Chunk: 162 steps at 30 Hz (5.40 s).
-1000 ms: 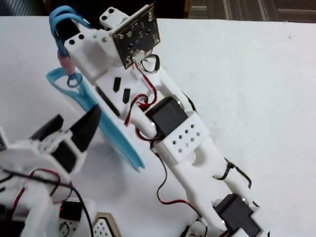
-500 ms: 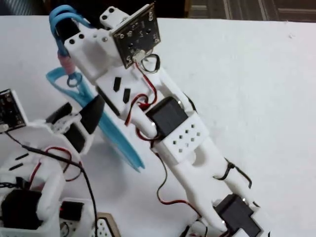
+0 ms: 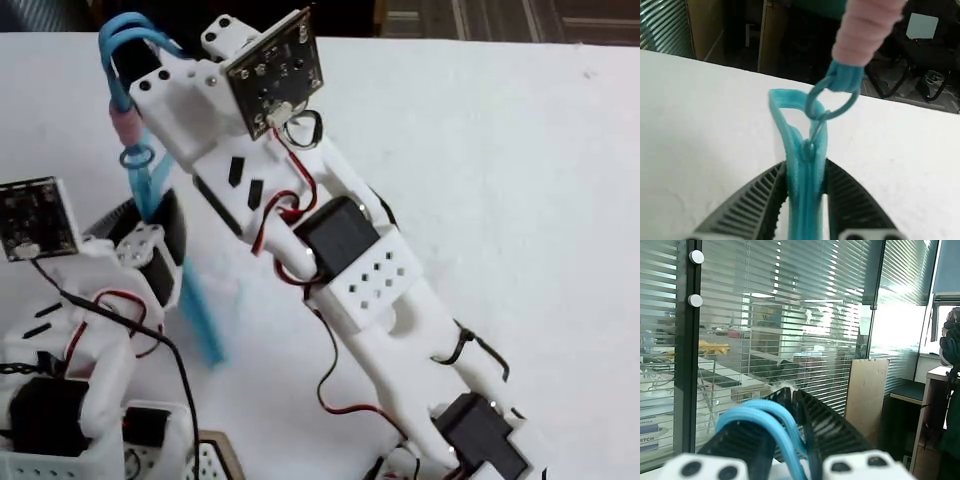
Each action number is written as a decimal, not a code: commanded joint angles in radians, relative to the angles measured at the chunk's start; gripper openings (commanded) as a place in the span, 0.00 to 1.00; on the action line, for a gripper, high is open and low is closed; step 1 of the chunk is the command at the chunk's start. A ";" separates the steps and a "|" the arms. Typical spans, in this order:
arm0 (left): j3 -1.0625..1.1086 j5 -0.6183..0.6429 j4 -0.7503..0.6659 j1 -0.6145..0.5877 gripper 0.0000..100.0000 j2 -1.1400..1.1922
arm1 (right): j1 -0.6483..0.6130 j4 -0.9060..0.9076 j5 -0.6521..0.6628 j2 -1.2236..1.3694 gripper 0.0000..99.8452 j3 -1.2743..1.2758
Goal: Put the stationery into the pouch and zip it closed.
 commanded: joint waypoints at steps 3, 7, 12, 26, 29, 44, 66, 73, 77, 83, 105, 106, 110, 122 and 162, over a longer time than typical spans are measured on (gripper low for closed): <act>-0.029 -0.109 -0.008 -0.008 0.03 -0.001 | 0.012 -0.044 -0.035 -0.024 0.02 -0.029; -0.029 -0.114 -0.003 -0.010 0.02 -0.002 | 0.068 -0.044 -0.044 -0.022 0.02 -0.034; -0.117 -0.132 0.078 -0.007 0.02 -0.002 | 0.199 -0.044 -0.046 -0.019 0.02 -0.034; -0.841 -0.198 0.488 -0.001 0.02 -0.002 | 0.509 -0.044 -0.066 0.246 0.02 0.003; -0.896 -0.198 0.512 -0.001 0.02 0.002 | 0.550 -0.045 -0.066 0.329 0.02 -0.032; -0.974 -0.198 0.577 0.147 0.02 0.004 | 0.796 0.153 -0.017 0.955 0.02 -0.816; -0.710 -0.199 0.453 0.139 0.02 0.001 | 0.670 1.073 0.072 1.102 0.29 -1.438; -0.609 -0.193 0.381 0.139 0.02 0.002 | 0.631 1.494 0.169 1.104 0.35 -1.438; -0.486 -0.192 0.299 0.130 0.02 0.004 | 0.656 1.511 0.169 1.098 0.35 -1.427; -0.210 -0.193 0.057 -0.099 0.02 0.004 | 0.601 1.512 0.169 1.046 0.35 -1.410; 0.276 -0.350 -0.104 -0.266 0.03 -0.002 | 0.489 1.425 0.236 -0.177 0.35 0.328; 0.296 -0.350 -0.123 -0.266 0.02 -0.002 | 0.507 1.391 0.236 -0.239 0.35 0.410; 0.358 -0.350 -0.169 -0.266 0.02 -0.002 | 0.555 1.237 0.238 -0.483 0.21 0.717; 0.578 -0.351 -0.253 -0.266 0.02 -0.002 | 0.668 0.699 0.238 -1.139 0.11 1.525; 1.028 -0.482 -0.295 -0.269 0.02 -0.550 | 0.674 0.992 0.242 -1.569 0.11 1.913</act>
